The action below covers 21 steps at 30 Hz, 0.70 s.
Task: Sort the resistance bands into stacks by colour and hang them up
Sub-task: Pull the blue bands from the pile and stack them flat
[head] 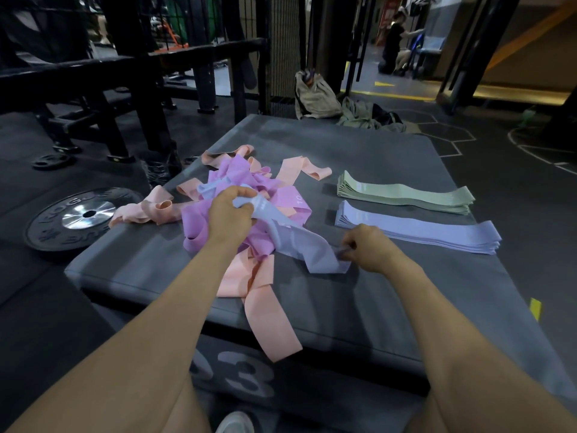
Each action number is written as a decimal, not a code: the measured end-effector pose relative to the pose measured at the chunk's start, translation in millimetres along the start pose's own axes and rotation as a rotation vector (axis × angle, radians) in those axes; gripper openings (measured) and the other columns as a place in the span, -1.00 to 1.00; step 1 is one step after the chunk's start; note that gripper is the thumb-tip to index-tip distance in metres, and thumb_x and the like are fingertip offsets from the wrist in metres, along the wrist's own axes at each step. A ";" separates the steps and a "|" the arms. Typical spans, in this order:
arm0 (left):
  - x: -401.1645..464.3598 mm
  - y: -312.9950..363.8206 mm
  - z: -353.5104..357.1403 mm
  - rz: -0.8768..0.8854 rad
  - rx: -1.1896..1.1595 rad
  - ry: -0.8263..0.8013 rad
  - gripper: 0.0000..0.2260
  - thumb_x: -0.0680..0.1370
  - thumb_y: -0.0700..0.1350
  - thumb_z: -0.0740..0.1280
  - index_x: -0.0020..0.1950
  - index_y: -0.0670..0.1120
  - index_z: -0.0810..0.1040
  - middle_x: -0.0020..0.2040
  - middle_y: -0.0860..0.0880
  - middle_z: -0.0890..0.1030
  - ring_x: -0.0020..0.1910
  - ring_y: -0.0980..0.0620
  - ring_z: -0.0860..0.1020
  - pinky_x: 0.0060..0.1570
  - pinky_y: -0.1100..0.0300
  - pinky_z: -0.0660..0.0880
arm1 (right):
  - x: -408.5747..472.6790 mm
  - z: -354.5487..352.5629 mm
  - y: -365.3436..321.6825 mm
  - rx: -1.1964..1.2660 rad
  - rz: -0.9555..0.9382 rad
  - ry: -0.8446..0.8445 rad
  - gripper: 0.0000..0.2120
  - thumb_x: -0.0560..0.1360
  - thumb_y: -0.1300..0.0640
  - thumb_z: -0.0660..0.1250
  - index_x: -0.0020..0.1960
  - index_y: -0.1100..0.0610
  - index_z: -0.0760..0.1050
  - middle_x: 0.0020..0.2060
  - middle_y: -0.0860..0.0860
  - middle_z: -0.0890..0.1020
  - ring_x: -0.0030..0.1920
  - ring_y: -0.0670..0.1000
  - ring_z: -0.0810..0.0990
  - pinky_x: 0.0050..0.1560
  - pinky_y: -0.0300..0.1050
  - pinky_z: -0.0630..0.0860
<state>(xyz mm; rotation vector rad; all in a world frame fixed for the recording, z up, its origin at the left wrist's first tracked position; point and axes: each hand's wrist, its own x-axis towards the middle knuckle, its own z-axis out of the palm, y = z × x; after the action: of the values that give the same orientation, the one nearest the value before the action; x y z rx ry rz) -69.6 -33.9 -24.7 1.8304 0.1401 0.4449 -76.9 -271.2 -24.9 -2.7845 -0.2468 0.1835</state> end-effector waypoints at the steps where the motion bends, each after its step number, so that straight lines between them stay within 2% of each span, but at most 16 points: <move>1: -0.6 0.0 0.6 -0.017 -0.020 0.009 -0.74 0.47 -0.42 0.26 -0.13 -0.06 0.55 0.03 -0.21 0.61 -0.03 -0.16 0.59 -0.04 -0.01 0.59 | -1.1 -0.8 -0.3 0.022 0.003 0.076 -0.87 0.48 0.18 0.33 -0.13 0.26 0.58 -0.21 0.17 0.58 -0.15 0.14 0.47 -0.24 -0.16 0.33; 3: -3.3 1.4 1.4 -0.045 -0.075 0.049 -0.72 0.48 -0.35 0.26 -0.20 0.03 0.57 -0.02 -0.17 0.62 0.00 -0.21 0.59 0.00 -0.17 0.56 | -3.4 -3.7 -0.2 0.135 0.016 0.204 -0.80 0.48 0.19 0.33 -0.30 0.24 0.51 -0.38 0.13 0.44 -0.25 0.12 0.36 -0.36 -0.10 0.23; 5: -7.8 7.2 3.4 -0.028 -0.098 0.088 -0.75 0.50 -0.29 0.27 -0.19 0.05 0.59 -0.04 -0.10 0.62 0.01 -0.18 0.59 0.02 -0.16 0.55 | -6.2 -9.0 1.2 0.346 0.066 0.293 -0.77 0.48 0.17 0.33 -0.32 0.24 0.49 -0.42 0.10 0.40 -0.30 0.07 0.30 -0.38 -0.12 0.23; 7: -12.6 14.6 6.1 0.007 -0.086 0.131 -0.81 0.52 -0.28 0.26 -0.12 -0.03 0.59 -0.03 -0.02 0.60 0.02 -0.10 0.57 0.04 -0.08 0.54 | -8.5 -14.3 5.0 0.670 0.155 0.361 -0.77 0.49 0.16 0.33 -0.31 0.23 0.48 -0.42 0.08 0.42 -0.31 0.05 0.33 -0.28 -0.16 0.33; 8: -14.4 19.1 7.2 0.008 -0.099 0.164 -0.82 0.52 -0.29 0.26 -0.10 -0.04 0.59 -0.03 0.01 0.58 0.02 -0.06 0.56 0.06 -0.05 0.53 | -9.7 -18.1 7.2 0.795 0.197 0.400 -0.78 0.51 0.16 0.31 -0.25 0.27 0.49 -0.39 0.09 0.43 -0.29 0.03 0.34 -0.25 -0.11 0.36; 10: -15.7 26.5 8.2 -0.022 -0.141 0.228 -0.83 0.52 -0.29 0.27 -0.09 -0.05 0.60 -0.08 0.03 0.56 -0.05 -0.01 0.53 0.04 -0.01 0.52 | -12.2 -27.7 12.5 0.925 0.259 0.466 -0.76 0.55 0.17 0.26 -0.18 0.34 0.47 -0.31 0.10 0.43 -0.26 0.03 0.38 -0.22 -0.11 0.45; 12: -13.7 32.9 8.1 -0.083 -0.185 0.273 -0.82 0.51 -0.29 0.26 -0.07 -0.07 0.61 -0.16 0.08 0.52 -0.10 -0.01 0.51 0.01 -0.02 0.54 | -16.1 -37.3 19.0 1.022 0.291 0.509 -0.76 0.57 0.19 0.23 -0.26 0.23 0.37 -0.32 0.08 0.38 -0.26 -0.01 0.37 -0.20 -0.15 0.52; 15: -12.6 42.6 10.2 -0.152 -0.224 0.317 -0.79 0.49 -0.31 0.27 -0.12 -0.02 0.61 -0.20 0.15 0.51 -0.13 -0.02 0.50 0.00 -0.02 0.53 | -21.9 -44.2 31.8 1.024 0.352 0.561 -0.76 0.56 0.20 0.24 -0.26 0.20 0.32 -0.38 0.04 0.31 -0.30 0.00 0.34 -0.14 -0.06 0.56; 18: -16.3 49.4 19.4 -0.115 -0.159 0.291 -0.80 0.49 -0.33 0.27 -0.03 -0.11 0.64 -0.09 0.02 0.57 -0.10 0.00 0.50 -0.03 0.09 0.51 | -25.2 -46.1 47.8 0.972 0.426 0.609 -0.65 0.53 0.21 0.29 -0.39 0.16 0.26 -0.45 0.05 0.29 -0.40 0.02 0.33 -0.11 0.08 0.56; 21: -16.0 48.8 34.8 -0.129 -0.112 0.241 -0.79 0.49 -0.33 0.28 -0.05 -0.07 0.63 0.03 -0.05 0.62 0.00 -0.08 0.55 0.06 0.09 0.53 | -28.9 -48.2 66.7 0.937 0.469 0.615 -0.67 0.48 0.22 0.35 -0.41 0.17 0.34 -0.49 0.06 0.36 -0.38 0.06 0.39 -0.12 0.03 0.52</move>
<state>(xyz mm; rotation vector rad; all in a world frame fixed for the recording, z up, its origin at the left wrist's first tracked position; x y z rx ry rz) -77.8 -85.2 9.3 1.6433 0.3892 0.5697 -87.7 -354.0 0.2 -1.7932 0.5183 -0.3607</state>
